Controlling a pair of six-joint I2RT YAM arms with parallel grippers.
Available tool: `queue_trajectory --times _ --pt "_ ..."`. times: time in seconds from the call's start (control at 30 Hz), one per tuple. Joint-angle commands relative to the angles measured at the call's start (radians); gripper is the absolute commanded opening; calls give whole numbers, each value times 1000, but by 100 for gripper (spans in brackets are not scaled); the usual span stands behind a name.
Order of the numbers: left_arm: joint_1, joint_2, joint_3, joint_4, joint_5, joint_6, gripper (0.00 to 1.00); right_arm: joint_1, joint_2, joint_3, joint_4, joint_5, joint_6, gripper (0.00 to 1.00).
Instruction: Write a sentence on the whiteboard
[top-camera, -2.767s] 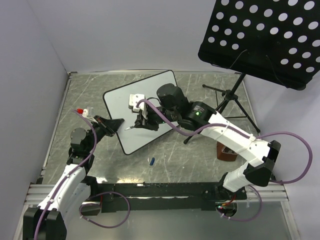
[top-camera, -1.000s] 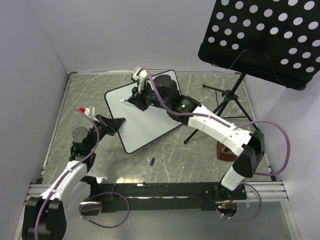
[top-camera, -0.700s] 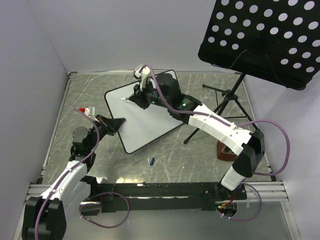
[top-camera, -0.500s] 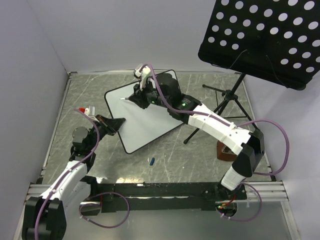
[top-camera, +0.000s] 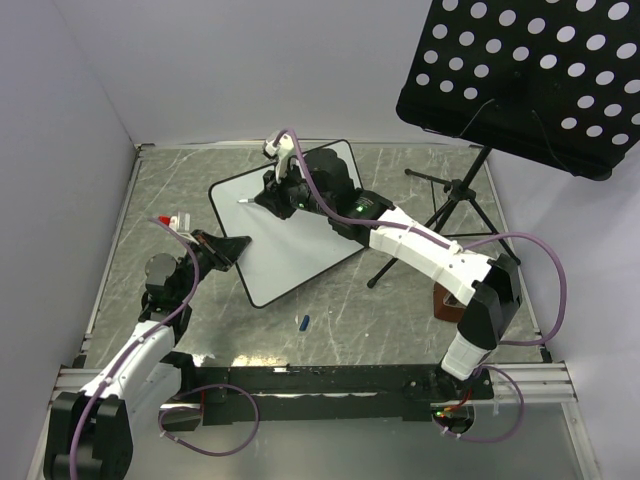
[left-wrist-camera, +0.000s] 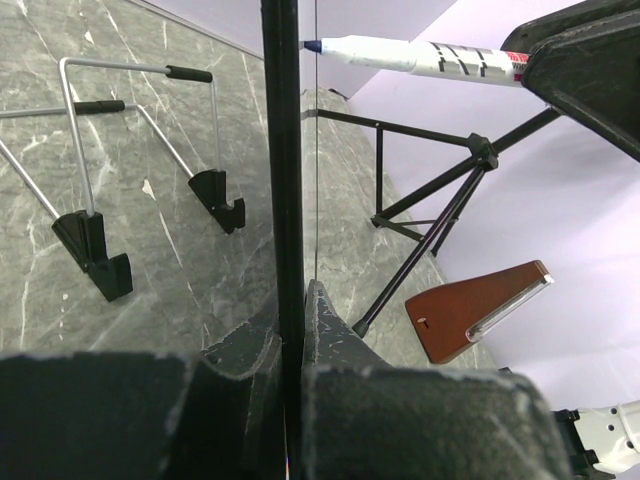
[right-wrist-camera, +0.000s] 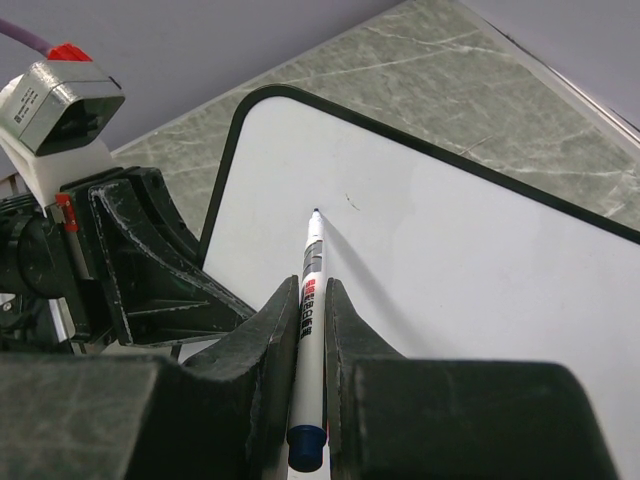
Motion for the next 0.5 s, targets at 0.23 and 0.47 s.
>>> queue_trajectory --times 0.23,0.47 --pt "-8 3 5 64 55 60 1 -6 0 13 46 -6 21 0" --pt "-8 5 10 63 63 63 1 -6 3 16 41 -6 23 0"
